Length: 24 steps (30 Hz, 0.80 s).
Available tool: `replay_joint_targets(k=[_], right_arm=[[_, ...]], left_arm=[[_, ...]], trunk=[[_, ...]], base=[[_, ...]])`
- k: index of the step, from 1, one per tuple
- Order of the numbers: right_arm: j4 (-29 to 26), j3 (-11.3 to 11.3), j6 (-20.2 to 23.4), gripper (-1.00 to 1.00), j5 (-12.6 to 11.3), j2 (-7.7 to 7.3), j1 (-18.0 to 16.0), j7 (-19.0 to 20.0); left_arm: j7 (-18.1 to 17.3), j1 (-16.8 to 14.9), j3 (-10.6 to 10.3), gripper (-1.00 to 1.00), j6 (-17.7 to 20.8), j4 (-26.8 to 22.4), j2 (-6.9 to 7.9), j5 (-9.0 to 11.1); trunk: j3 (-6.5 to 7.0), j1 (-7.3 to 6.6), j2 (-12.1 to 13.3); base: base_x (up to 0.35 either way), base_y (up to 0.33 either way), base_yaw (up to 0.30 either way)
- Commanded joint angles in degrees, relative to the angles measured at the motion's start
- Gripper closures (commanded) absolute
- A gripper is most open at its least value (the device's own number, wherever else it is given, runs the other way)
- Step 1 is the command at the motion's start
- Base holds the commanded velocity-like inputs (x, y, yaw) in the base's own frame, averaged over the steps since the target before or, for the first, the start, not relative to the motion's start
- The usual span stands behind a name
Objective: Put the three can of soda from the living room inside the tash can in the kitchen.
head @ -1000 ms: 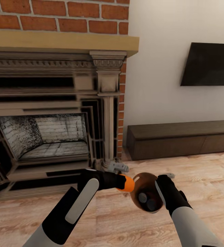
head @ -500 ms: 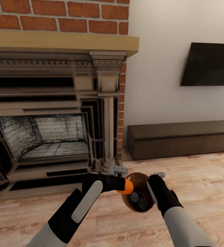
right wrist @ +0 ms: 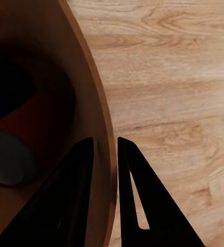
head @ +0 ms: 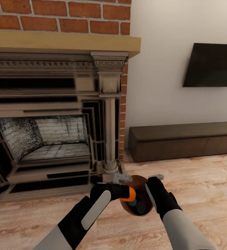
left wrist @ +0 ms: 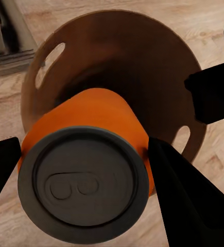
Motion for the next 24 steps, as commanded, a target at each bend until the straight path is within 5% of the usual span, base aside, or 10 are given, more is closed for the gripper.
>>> replay_joint_targets(k=[1,24], right_arm=[[-0.1,0.0,0.0,1.0,0.1,0.1,0.0,0.3],[-0.1,0.1,0.3,1.0,0.1,1.76,0.0,0.3]], left_arm=[[-0.2,0.0,-0.3,1.0,-0.4,0.5,-0.07,-0.1],[-1.5,-0.1,-3.3,1.0,-9.7,9.9,-0.93,-0.3]], trunk=[[0.01,-0.01,0.0],[0.01,-0.01,0.0]], base=[[0.0,0.0,0.0],[0.0,0.0,0.0]])
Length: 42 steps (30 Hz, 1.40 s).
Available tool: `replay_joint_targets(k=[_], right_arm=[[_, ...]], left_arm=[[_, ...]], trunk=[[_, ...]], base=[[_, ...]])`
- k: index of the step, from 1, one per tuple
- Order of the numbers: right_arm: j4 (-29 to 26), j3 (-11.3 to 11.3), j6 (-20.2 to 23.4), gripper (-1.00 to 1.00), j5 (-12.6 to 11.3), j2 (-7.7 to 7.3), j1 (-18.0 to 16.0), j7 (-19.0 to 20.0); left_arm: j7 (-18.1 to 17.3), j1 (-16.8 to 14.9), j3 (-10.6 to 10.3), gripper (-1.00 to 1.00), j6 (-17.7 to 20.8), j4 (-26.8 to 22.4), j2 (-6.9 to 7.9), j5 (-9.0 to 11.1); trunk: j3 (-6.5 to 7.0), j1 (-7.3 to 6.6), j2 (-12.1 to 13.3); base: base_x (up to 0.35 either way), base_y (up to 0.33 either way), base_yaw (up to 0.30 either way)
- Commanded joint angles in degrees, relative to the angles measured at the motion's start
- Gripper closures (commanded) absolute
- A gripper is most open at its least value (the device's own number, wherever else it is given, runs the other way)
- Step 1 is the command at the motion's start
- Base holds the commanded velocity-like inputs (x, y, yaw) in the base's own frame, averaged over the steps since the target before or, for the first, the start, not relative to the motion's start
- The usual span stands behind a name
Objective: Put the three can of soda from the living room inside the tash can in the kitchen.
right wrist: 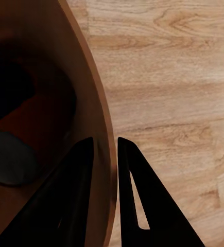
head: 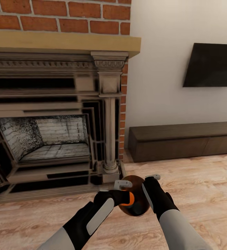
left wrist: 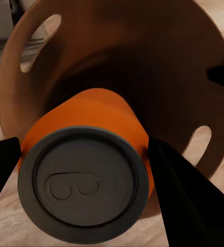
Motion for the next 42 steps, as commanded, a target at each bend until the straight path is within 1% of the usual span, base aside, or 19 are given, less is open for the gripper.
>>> replay_joint_targets(k=[1,4,9,13,25,30,42], right_arm=[[0.0,0.0,-0.1,1.0,0.0,0.01,0.0,0.3],[0.0,0.2,-0.1,1.0,0.0,0.02,0.0,0.3],[0.0,2.1,-0.1,1.0,-0.2,0.02,0.0,0.3],[-0.1,2.9,-0.1,1.0,-0.3,0.02,0.1,0.3],[-0.1,3.3,0.1,1.0,-0.5,0.89,0.1,0.4],[-0.2,3.4,1.9,1.0,-0.5,1.21,0.1,0.5],[-0.6,3.5,2.8,1.0,-0.4,1.31,0.1,0.6]], left_arm=[[0.0,0.0,0.0,1.0,-0.3,0.4,0.0,0.0],[0.0,-0.1,-0.1,1.0,-1.5,1.5,-0.01,0.0],[-0.1,-0.2,-0.2,1.0,-3.0,2.6,-0.01,0.0],[-0.1,-0.2,-0.2,1.0,-3.4,2.9,-0.01,0.0],[-0.1,-0.2,-0.2,1.0,-3.6,3.0,-0.01,0.0],[-0.1,-0.2,-0.2,1.0,-4.1,3.0,-0.01,0.0],[-0.1,-0.2,-0.2,1.0,-4.3,3.1,-0.01,-0.1]], trunk=[[0.01,0.0,0.0],[0.01,0.0,0.0],[0.01,0.0,0.0],[0.01,0.0,0.0],[0.01,0.0,0.0],[0.01,0.0,0.0],[0.01,0.0,0.0]], base=[[0.0,0.0,0.0],[0.0,0.0,0.0],[0.0,0.0,0.0],[0.0,0.0,0.0],[0.0,0.0,0.0],[0.0,0.0,0.0],[0.0,0.0,0.0]])
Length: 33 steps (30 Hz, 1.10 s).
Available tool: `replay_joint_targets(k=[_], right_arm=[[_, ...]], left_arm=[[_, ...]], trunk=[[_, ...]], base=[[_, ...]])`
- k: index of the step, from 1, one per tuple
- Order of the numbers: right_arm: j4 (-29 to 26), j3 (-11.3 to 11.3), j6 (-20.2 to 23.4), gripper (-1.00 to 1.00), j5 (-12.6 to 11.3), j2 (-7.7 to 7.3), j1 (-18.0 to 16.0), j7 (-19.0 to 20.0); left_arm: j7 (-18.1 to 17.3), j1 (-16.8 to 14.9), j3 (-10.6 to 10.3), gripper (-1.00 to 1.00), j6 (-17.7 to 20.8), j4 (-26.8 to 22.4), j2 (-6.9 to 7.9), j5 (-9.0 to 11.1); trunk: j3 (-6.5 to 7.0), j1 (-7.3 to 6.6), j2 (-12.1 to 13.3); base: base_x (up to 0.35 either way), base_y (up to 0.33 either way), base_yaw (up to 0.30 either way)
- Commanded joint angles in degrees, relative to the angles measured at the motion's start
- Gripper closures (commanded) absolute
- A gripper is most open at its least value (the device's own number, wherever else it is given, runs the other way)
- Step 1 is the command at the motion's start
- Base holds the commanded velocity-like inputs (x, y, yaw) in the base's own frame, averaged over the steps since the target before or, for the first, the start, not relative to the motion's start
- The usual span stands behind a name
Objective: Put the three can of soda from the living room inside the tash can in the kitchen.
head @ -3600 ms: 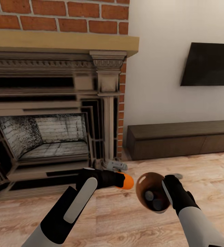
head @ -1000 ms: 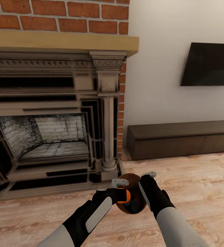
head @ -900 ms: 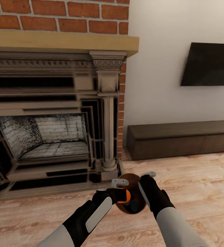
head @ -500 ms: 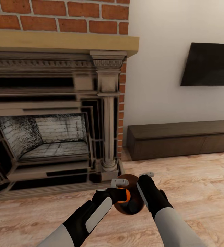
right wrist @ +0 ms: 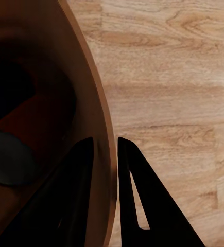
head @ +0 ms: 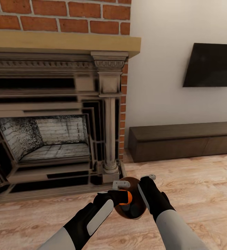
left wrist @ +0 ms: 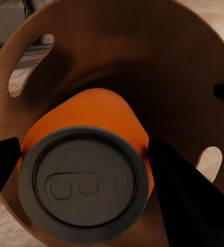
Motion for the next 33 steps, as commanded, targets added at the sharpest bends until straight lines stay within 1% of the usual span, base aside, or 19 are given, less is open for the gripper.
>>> replay_joint_targets(k=[1,7,8,15,19,26,33], right_arm=[[0.0,0.0,0.0,1.0,-0.1,0.01,0.0,0.3],[-0.1,0.2,0.0,1.0,-0.1,0.01,0.0,0.3],[-0.1,0.3,0.0,1.0,-0.1,0.01,0.0,0.3],[-0.3,0.4,0.0,1.0,0.0,0.01,0.0,0.3],[-2.3,1.2,0.1,1.0,-0.1,0.01,0.2,0.3],[-4.6,2.3,3.3,1.0,-0.1,0.01,0.3,0.5],[-4.9,2.3,3.8,1.0,-0.1,-0.22,0.3,0.5]], left_arm=[[0.0,0.0,0.0,1.0,0.0,0.0,0.0,0.0],[0.0,0.0,0.0,1.0,0.0,0.1,-0.02,0.0],[0.0,0.0,0.0,-1.0,0.0,0.2,-0.03,0.0],[0.0,-0.1,0.0,-1.0,0.0,1.3,-0.37,0.0],[0.0,-0.1,0.0,-1.0,0.0,1.5,-0.43,0.0],[0.0,-0.1,-0.1,-1.0,-0.1,1.6,-0.51,0.0],[0.0,-0.1,-0.2,-1.0,-0.5,1.6,-0.46,0.1]], trunk=[[0.01,0.0,0.0],[0.01,0.0,0.0],[0.01,0.0,0.0],[0.01,0.0,0.0],[0.01,0.0,0.0],[0.01,0.0,0.0],[0.01,0.0,0.0]], base=[[0.0,0.0,0.0],[0.0,0.0,0.0],[0.0,0.0,0.0],[0.0,0.0,0.0],[0.0,0.0,0.0],[0.0,0.0,0.0],[0.0,0.0,0.0]])
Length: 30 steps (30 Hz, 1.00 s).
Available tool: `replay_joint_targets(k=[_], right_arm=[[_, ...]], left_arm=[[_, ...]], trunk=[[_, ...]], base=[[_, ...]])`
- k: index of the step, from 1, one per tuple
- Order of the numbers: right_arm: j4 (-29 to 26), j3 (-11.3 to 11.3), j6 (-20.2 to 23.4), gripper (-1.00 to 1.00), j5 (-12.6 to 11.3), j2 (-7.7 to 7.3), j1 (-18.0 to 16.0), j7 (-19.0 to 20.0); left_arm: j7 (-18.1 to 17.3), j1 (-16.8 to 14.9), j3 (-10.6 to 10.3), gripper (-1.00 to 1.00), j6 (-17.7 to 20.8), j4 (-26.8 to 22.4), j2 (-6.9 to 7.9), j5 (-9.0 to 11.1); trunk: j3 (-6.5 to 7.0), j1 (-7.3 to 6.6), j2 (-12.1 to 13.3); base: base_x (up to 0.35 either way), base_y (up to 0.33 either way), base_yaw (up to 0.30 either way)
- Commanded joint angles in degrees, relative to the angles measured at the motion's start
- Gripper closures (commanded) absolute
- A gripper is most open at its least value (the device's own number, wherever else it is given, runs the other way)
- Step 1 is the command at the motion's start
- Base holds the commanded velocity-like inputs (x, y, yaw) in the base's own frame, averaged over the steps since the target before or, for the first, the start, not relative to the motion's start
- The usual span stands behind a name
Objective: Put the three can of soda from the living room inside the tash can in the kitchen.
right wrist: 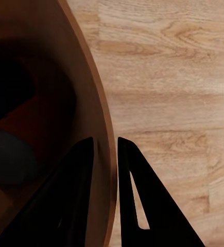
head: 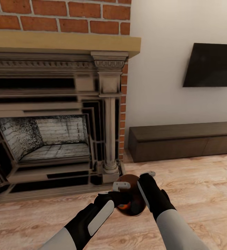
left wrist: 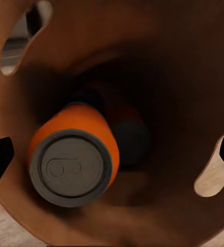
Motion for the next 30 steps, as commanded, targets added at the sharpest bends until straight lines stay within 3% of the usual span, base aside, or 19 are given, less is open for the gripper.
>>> replay_joint_targets(k=[1,5,10,13,17,30], right_arm=[[0.0,0.0,0.0,1.0,0.3,-0.1,0.0,0.3],[0.0,-0.7,0.0,1.0,0.3,-0.68,0.0,0.4],[0.0,-1.1,0.0,1.0,0.2,-3.99,-0.1,2.5],[0.0,-1.2,0.2,1.0,0.4,-7.12,-0.1,6.8],[0.0,-1.2,0.3,1.0,0.5,-9.45,-0.2,9.2],[0.0,-1.5,0.2,1.0,0.4,-14.47,-0.2,10.4]], left_arm=[[0.0,0.0,0.0,-1.0,0.0,0.0,0.01,0.0],[-0.2,0.0,0.0,-1.0,0.0,-0.2,0.1,0.0],[-1.5,0.1,-0.1,-1.0,0.0,-0.2,0.23,0.0],[-1.8,0.1,-0.1,-1.0,0.0,-0.2,0.27,0.0],[-1.9,0.1,-0.1,-1.0,0.1,-0.1,0.33,0.0],[-2.0,0.1,-0.1,-1.0,0.0,-0.1,0.45,0.0]], trunk=[[0.01,0.0,0.0],[0.01,0.0,0.0],[0.01,0.0,0.0],[0.01,0.0,0.0],[0.01,0.0,0.0],[0.01,0.0,0.0]], base=[[0.0,0.0,0.0],[0.0,0.0,0.0],[0.0,0.0,0.0],[0.0,0.0,0.0],[0.0,0.0,0.0],[0.0,0.0,0.0]])
